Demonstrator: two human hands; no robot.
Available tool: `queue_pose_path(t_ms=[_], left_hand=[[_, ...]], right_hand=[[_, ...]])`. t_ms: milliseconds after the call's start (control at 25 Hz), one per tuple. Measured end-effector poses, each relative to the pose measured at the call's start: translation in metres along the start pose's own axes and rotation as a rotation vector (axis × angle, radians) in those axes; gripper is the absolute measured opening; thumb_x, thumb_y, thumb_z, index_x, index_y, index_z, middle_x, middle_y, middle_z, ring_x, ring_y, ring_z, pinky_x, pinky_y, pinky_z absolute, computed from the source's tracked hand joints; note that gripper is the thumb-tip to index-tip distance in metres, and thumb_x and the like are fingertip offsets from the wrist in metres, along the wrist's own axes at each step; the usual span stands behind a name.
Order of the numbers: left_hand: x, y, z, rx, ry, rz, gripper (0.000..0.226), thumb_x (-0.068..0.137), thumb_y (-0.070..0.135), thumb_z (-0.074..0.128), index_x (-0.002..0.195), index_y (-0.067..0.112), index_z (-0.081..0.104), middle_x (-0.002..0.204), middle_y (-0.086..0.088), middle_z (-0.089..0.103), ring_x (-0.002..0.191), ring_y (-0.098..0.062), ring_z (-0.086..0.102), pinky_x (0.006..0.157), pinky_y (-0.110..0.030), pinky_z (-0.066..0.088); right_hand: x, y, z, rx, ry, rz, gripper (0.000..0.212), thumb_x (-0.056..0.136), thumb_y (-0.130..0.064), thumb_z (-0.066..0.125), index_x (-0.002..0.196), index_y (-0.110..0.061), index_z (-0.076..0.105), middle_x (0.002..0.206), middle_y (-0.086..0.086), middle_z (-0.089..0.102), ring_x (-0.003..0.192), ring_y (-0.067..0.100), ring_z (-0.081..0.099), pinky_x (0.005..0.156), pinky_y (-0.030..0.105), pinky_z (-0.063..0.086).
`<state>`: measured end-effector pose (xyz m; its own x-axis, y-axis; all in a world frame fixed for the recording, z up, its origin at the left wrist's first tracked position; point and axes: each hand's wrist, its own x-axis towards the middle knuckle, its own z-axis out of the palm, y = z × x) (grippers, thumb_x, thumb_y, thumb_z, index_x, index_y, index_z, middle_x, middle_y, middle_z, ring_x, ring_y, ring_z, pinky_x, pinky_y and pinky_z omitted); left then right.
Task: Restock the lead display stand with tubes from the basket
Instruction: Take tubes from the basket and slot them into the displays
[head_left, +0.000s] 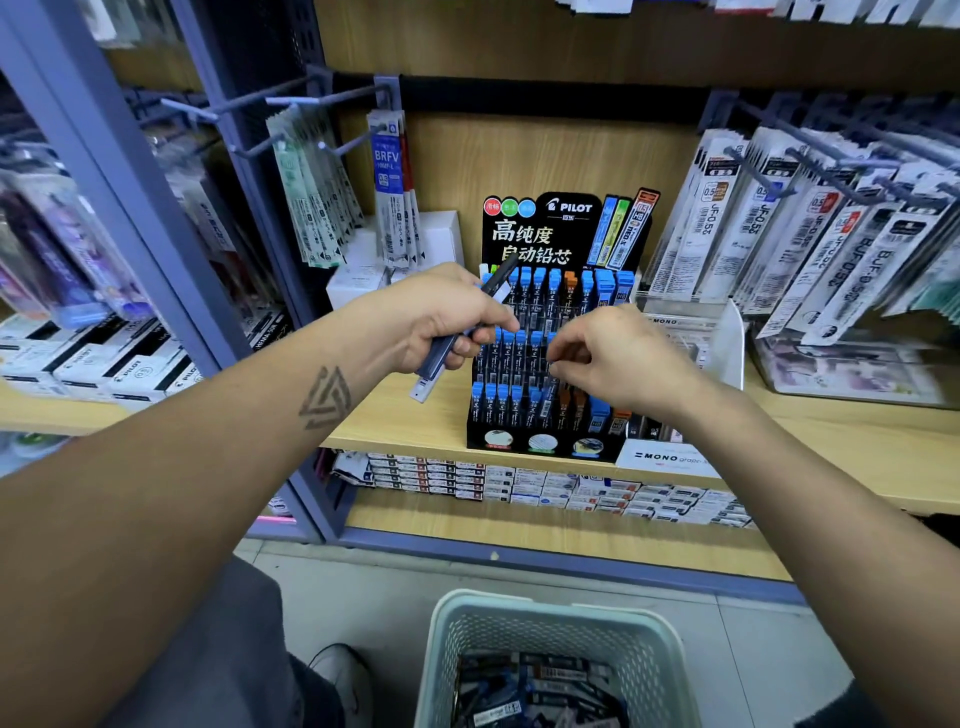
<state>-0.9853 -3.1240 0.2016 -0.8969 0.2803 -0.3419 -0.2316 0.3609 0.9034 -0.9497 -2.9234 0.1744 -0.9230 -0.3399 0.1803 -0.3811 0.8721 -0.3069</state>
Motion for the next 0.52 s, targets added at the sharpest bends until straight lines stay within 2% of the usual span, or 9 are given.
queue_pose_path(t_ms=[200, 400, 520], left_hand=[[0.000, -0.002, 0.008, 0.044, -0.026, -0.006, 0.020, 0.099, 0.011, 0.057, 0.109, -0.002, 0.067, 0.047, 0.001, 0.042, 0.037, -0.010, 0.029, 0.040, -0.015, 0.021], [0.001, -0.003, 0.010, 0.049, -0.027, -0.006, 0.026, 0.099, 0.011, 0.057, 0.116, -0.008, 0.065, 0.049, 0.000, 0.042, 0.036, -0.009, 0.030, 0.040, -0.015, 0.021], [0.000, -0.003, 0.009, 0.052, -0.030, -0.007, 0.028, 0.099, 0.011, 0.058, 0.118, -0.008, 0.064, 0.050, 0.000, 0.042, 0.037, -0.010, 0.030, 0.039, -0.016, 0.021]], right_hand=[[0.000, 0.001, 0.009, -0.108, -0.011, -0.027, 0.011, 0.091, -0.029, 0.069, 0.100, -0.026, 0.074, 0.095, -0.005, 0.073, 0.089, 0.018, 0.066, 0.080, 0.036, 0.057], [-0.007, 0.002, 0.023, -0.153, -0.083, -0.004, 0.009, 0.090, -0.034, 0.070, 0.099, -0.030, 0.072, 0.100, -0.008, 0.070, 0.094, 0.019, 0.065, 0.080, 0.040, 0.056], [-0.007, 0.002, 0.027, -0.180, -0.094, -0.007, 0.009, 0.089, -0.033, 0.072, 0.097, -0.029, 0.070, 0.098, -0.007, 0.068, 0.094, 0.020, 0.063, 0.077, 0.037, 0.054]])
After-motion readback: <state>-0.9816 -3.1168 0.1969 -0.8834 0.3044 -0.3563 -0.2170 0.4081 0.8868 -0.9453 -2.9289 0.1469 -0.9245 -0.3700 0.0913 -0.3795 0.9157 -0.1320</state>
